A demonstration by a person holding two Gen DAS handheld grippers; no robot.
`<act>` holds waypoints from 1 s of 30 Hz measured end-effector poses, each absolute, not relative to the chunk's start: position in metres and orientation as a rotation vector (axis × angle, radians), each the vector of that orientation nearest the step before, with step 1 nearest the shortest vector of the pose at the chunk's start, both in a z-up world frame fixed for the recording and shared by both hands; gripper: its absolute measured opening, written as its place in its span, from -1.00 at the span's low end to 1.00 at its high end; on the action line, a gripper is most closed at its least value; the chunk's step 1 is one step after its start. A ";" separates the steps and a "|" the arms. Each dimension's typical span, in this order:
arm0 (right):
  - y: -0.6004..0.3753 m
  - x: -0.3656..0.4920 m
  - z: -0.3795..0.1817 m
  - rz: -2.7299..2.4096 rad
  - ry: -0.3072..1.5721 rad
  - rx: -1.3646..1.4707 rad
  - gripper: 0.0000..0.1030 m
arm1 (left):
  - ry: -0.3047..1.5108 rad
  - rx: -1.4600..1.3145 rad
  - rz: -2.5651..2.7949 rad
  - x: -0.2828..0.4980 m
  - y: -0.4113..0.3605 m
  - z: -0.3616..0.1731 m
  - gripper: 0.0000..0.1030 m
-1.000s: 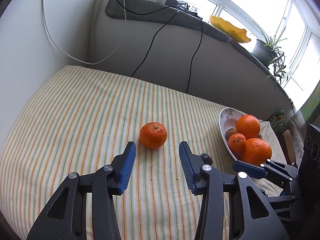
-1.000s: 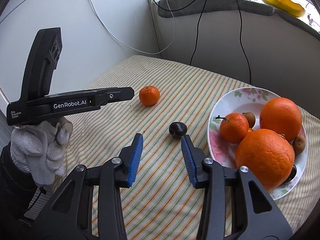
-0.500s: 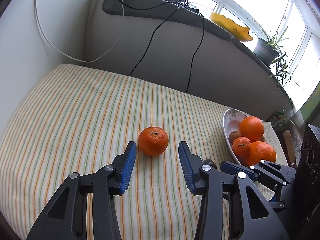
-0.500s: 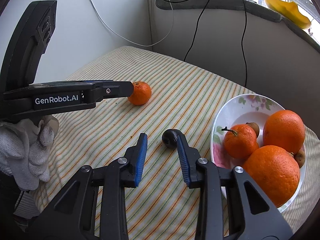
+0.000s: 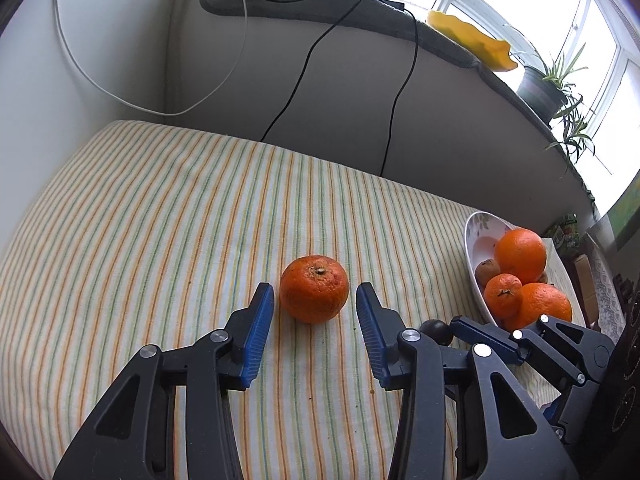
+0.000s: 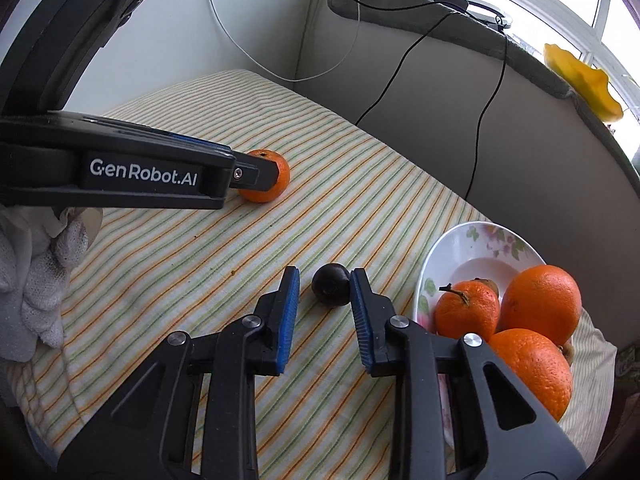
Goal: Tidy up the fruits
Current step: 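Grasp the tangerine with the left gripper while the right grasps the dark plum, then carry the tangerine and plum with both grippers over the plate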
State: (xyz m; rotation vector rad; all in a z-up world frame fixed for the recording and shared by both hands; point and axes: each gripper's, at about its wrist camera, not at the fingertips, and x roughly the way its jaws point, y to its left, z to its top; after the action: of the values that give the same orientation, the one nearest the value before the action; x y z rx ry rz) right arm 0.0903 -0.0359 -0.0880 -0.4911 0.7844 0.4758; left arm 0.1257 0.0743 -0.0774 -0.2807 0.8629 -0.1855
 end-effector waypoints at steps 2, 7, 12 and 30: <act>-0.036 0.091 -0.090 0.462 0.776 -0.507 -0.56 | 0.867 -0.278 -0.185 0.127 0.074 -0.079 -0.20; -0.037 0.093 -0.089 0.467 0.769 -0.501 -0.62 | 0.879 -0.266 -0.184 0.132 0.069 -0.083 -0.20; -0.041 0.092 -0.089 0.478 0.765 -0.479 -0.63 | 0.888 -0.259 -0.176 0.136 0.068 -0.086 -0.26; -0.061 0.081 -0.069 0.557 0.730 -0.349 -0.65 | 0.850 -0.273 -0.168 0.123 0.071 -0.076 -0.28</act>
State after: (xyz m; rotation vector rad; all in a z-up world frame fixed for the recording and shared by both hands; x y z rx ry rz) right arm 0.0805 -0.0614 -0.0688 -0.3494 0.7296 0.5570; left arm 0.1235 0.0706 -0.0758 -0.2730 0.8504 -0.1683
